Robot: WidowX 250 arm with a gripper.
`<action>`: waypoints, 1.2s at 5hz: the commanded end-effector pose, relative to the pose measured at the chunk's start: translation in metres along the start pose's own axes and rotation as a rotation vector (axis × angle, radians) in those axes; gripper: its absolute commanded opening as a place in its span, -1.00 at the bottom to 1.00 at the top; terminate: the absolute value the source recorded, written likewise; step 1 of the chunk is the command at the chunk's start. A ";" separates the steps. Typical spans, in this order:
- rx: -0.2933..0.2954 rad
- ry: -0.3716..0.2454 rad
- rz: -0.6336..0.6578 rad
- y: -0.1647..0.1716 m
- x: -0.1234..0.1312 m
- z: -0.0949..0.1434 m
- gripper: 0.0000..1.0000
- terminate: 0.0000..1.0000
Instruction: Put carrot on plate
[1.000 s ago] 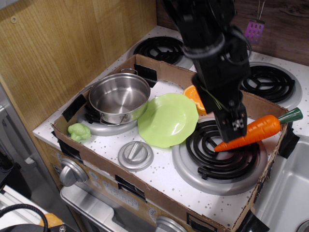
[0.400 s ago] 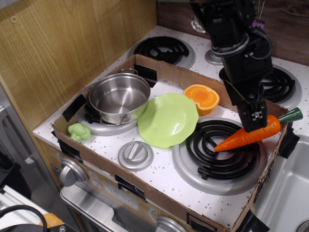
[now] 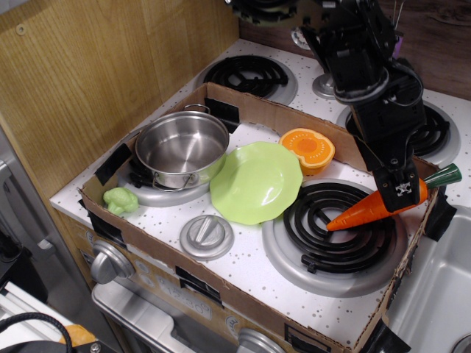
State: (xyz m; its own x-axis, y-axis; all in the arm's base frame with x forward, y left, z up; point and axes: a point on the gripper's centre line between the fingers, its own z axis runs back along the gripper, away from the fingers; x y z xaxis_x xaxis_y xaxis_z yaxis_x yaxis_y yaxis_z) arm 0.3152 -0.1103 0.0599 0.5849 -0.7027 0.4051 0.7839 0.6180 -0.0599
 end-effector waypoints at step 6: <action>0.095 0.075 0.059 -0.001 -0.003 0.006 -1.00 -1.00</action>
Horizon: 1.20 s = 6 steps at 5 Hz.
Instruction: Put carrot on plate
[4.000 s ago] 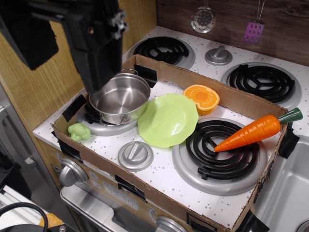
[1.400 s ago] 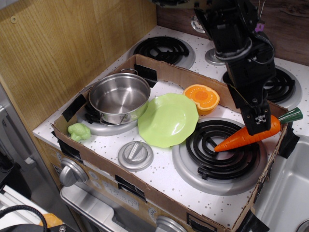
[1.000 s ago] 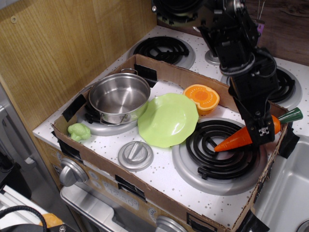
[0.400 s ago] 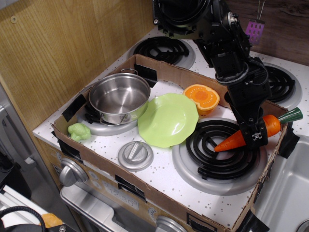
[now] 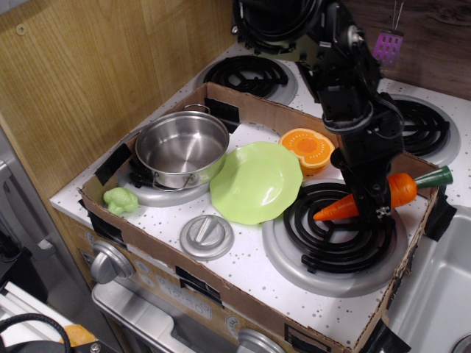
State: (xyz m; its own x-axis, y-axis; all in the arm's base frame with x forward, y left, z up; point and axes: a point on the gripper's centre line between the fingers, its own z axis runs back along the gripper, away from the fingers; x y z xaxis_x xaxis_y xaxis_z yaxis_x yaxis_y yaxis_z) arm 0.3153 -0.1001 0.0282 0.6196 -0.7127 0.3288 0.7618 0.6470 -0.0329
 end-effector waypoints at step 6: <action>0.121 -0.201 0.391 0.038 -0.052 0.085 -1.00 -1.00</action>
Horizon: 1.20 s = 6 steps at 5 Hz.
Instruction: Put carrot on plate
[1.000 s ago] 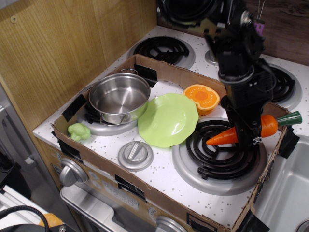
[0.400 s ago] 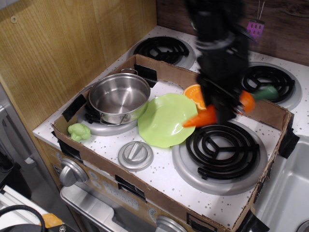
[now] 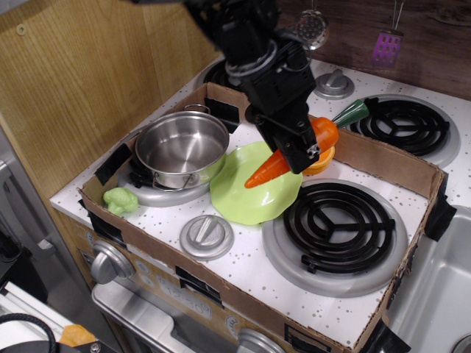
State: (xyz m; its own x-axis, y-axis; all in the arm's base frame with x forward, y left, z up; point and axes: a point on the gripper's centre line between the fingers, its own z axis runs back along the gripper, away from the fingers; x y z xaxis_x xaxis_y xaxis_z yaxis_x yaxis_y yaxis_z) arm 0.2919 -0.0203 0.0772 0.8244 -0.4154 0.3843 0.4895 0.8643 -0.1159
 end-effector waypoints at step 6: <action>0.072 -0.130 0.299 0.004 -0.008 -0.021 -1.00 -1.00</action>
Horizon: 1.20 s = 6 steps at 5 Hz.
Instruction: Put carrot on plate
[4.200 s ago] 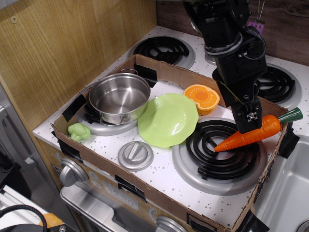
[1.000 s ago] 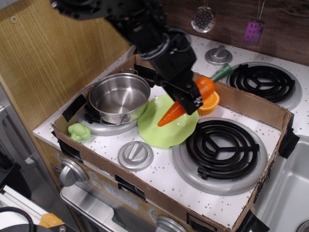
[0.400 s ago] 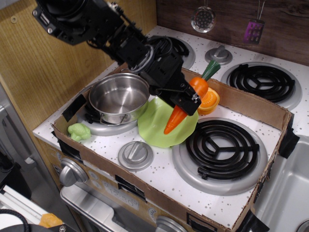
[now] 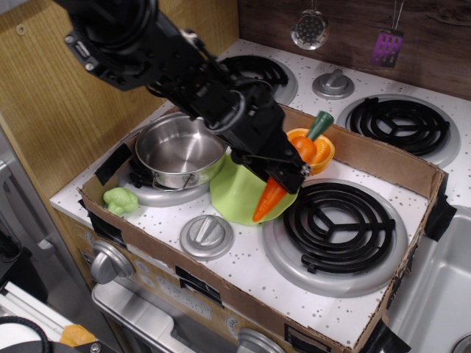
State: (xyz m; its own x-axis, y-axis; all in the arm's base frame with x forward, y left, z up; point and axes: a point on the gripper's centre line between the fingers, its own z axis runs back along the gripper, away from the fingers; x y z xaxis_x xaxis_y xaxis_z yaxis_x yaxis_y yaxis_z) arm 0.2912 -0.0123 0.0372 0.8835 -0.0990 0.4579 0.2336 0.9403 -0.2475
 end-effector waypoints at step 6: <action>0.191 0.037 -0.050 0.011 0.029 0.006 1.00 1.00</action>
